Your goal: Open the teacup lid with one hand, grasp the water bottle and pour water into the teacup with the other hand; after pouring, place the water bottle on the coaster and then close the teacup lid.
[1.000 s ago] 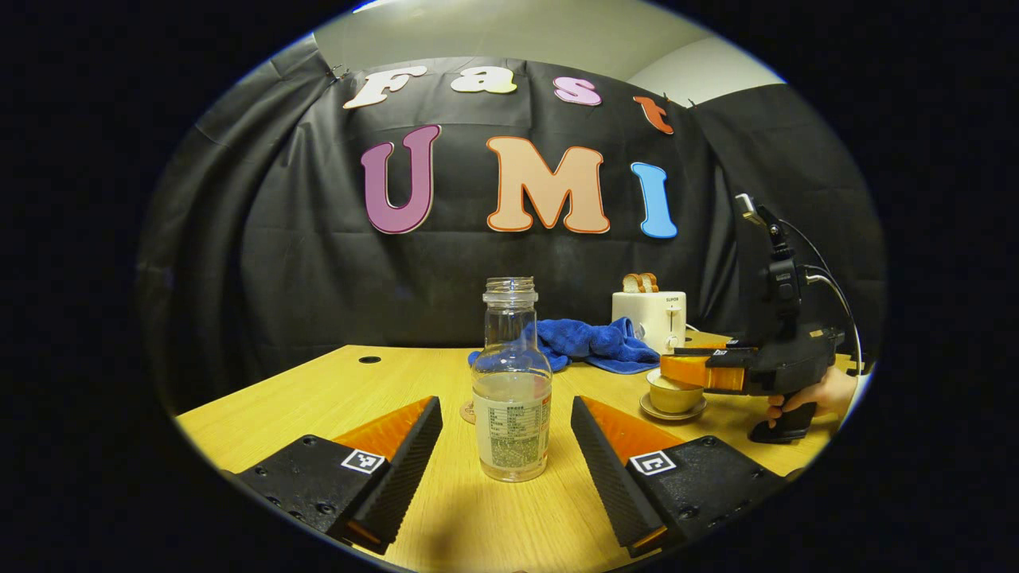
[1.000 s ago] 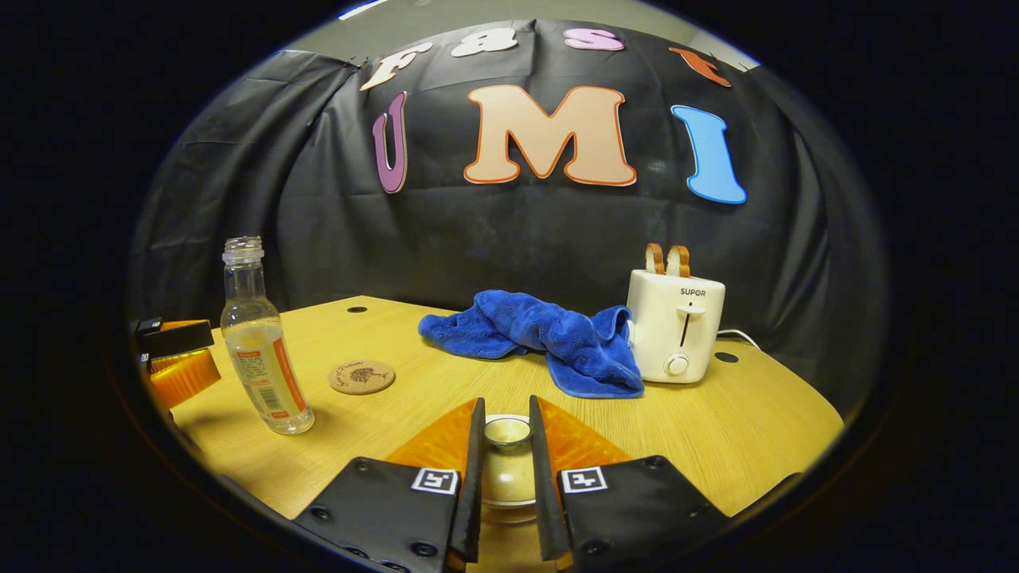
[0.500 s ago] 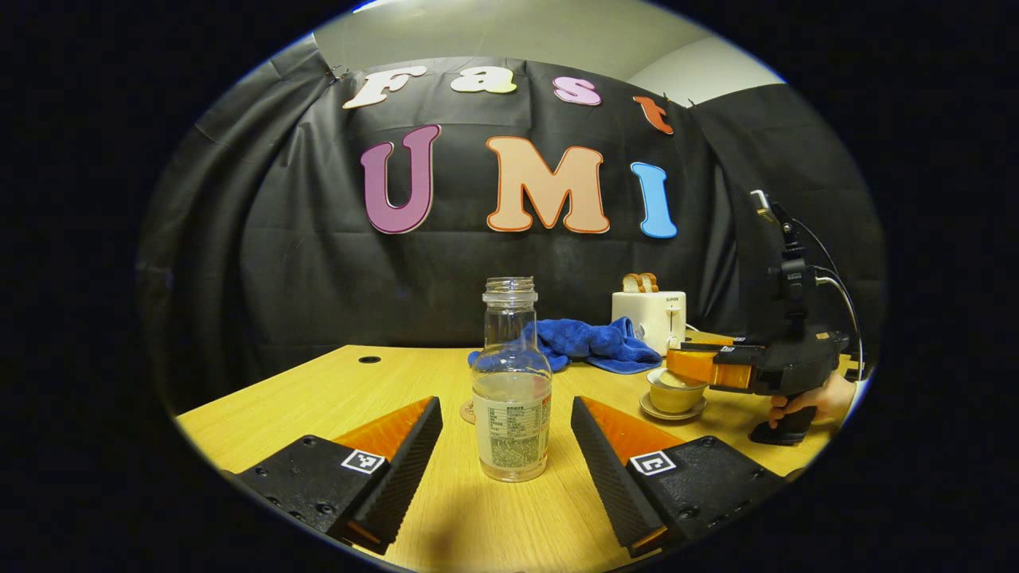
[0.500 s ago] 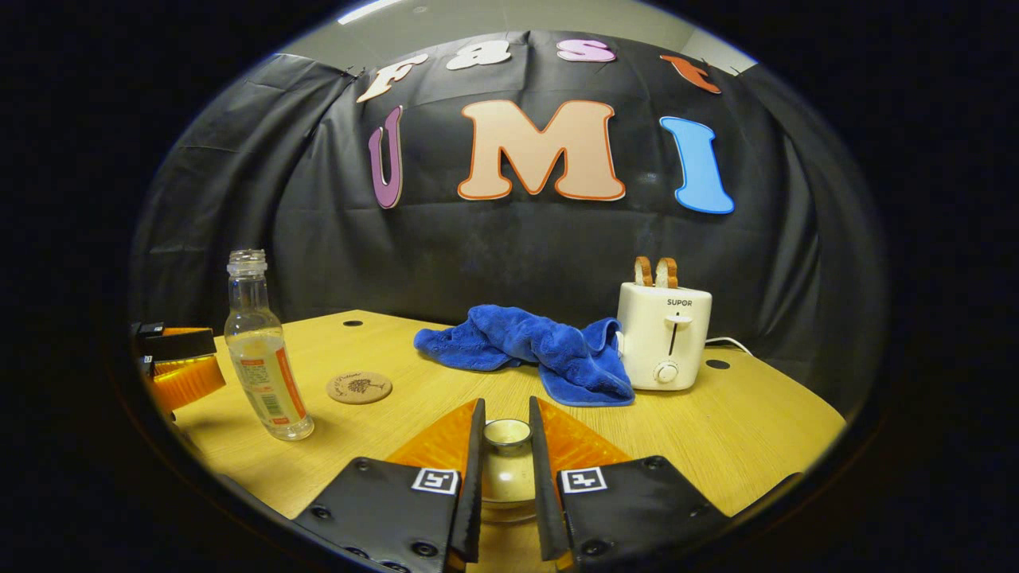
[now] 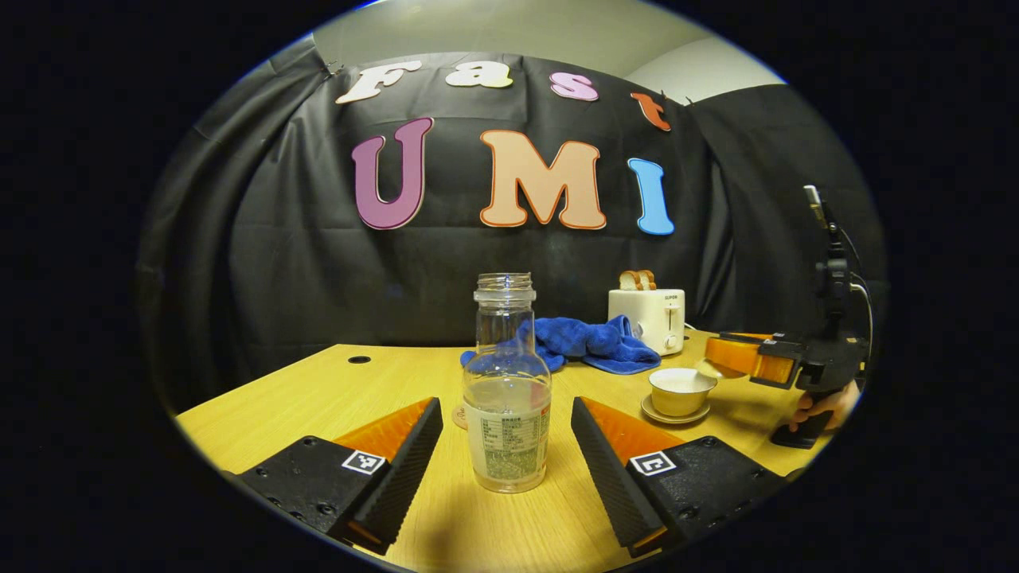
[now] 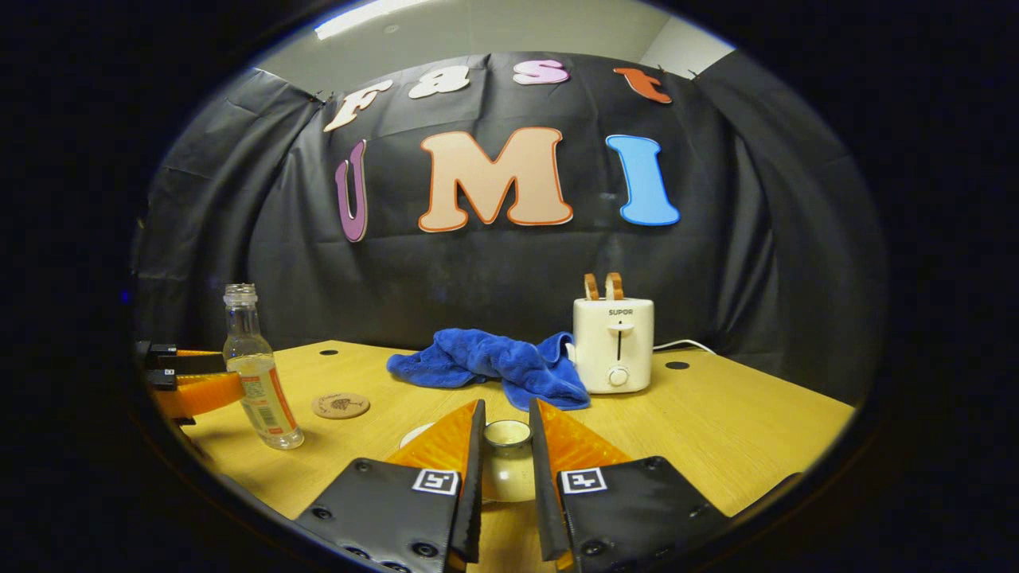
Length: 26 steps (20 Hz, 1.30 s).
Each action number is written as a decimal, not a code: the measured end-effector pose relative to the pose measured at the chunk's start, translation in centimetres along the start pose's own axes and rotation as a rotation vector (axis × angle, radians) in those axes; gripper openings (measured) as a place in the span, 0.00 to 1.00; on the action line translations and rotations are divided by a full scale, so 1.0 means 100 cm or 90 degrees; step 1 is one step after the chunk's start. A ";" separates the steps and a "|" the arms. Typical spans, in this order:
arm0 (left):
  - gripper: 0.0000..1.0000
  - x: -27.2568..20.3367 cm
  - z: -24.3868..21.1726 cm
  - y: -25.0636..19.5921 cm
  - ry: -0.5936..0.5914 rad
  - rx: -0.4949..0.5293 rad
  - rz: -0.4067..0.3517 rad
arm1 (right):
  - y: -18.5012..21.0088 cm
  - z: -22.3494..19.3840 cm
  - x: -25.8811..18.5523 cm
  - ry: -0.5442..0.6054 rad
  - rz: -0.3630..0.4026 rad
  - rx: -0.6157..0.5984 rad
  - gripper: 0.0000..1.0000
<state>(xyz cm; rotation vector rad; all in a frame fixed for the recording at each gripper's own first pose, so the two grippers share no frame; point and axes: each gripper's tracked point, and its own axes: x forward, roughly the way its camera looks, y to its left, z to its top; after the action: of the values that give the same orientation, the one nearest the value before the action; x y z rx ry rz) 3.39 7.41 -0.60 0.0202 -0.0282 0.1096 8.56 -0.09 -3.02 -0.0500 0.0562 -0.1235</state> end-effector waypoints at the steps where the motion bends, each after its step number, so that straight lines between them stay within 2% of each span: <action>1: 0.95 0.003 -0.002 0.001 0.010 -0.004 -0.001 | -0.005 -0.001 -0.005 0.001 -0.007 0.000 0.32; 4: 0.95 0.017 -0.010 0.004 0.040 -0.025 -0.009 | -0.015 0.001 -0.017 -0.002 -0.020 0.001 0.32; 7: 0.94 0.025 -0.017 0.002 0.070 -0.046 -0.022 | -0.030 0.003 -0.026 -0.005 -0.054 -0.001 0.33; 10: 0.93 0.030 -0.017 0.002 0.078 -0.047 -0.029 | -0.030 0.003 -0.031 -0.003 -0.048 -0.001 0.32; 11: 0.89 0.032 -0.019 0.001 0.084 -0.042 -0.029 | -0.032 0.003 -0.032 -0.003 -0.051 -0.001 0.32; 14: 0.85 0.040 -0.024 -0.004 0.104 -0.023 -0.034 | -0.039 0.004 -0.036 -0.003 -0.059 0.000 0.32; 16: 0.77 0.040 -0.028 -0.002 0.115 -0.007 -0.022 | -0.037 0.003 -0.038 0.000 -0.047 0.001 0.32; 23: 0.68 0.042 -0.027 -0.005 0.113 0.025 -0.008 | -0.042 0.004 -0.039 0.000 -0.046 0.000 0.32; 26: 0.67 0.042 -0.012 -0.011 0.095 0.100 0.008 | -0.045 0.004 -0.039 0.000 -0.046 0.000 0.32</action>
<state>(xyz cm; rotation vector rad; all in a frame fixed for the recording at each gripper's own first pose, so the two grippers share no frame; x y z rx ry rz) 7.71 6.84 -1.67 0.1694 0.1291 0.1248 4.15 -4.06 -2.17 -0.0517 0.0549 -0.1951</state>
